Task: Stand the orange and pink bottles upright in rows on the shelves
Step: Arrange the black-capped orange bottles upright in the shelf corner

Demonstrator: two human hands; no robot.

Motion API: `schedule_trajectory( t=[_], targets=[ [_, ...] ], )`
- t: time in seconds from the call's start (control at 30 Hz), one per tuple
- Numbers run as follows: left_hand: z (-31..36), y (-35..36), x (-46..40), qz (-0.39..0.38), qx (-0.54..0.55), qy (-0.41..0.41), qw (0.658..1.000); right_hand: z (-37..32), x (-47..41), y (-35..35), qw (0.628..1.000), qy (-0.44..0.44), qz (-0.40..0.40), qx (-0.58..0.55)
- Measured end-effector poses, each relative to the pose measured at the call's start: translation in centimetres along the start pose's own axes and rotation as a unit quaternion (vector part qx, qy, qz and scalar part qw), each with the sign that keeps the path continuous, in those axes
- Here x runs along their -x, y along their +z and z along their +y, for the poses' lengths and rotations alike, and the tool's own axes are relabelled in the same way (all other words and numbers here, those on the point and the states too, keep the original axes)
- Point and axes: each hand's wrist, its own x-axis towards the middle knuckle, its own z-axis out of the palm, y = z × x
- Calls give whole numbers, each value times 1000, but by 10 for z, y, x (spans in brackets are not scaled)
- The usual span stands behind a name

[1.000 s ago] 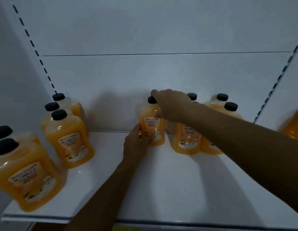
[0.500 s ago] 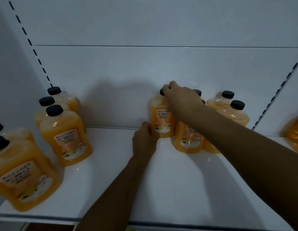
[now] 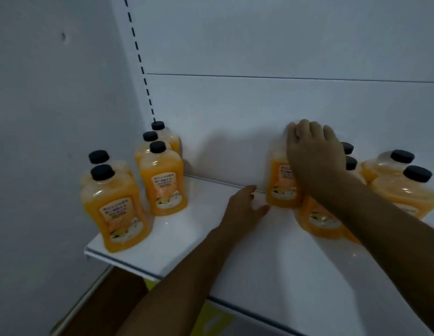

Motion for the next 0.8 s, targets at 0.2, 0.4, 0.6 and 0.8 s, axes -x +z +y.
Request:
schedule_trajectory(
  t=[0.2, 0.4, 0.6, 0.8],
  targets=[
    [-21, -68, 61, 174, 14, 16, 984, -90, -8, -39, 874, -147, -20, -462],
    [-37, -104, 114, 231, 12, 9, 973, -166, -37, -62, 745, -171, -56, -642],
    [-51, -114, 123, 242, -31, -23, 969, -178, -45, -58, 778, -187, -32, -600],
    [-56, -109, 113, 268, -33, -40, 962, -146, -37, -57, 775, -197, -46, -599]
  ],
)
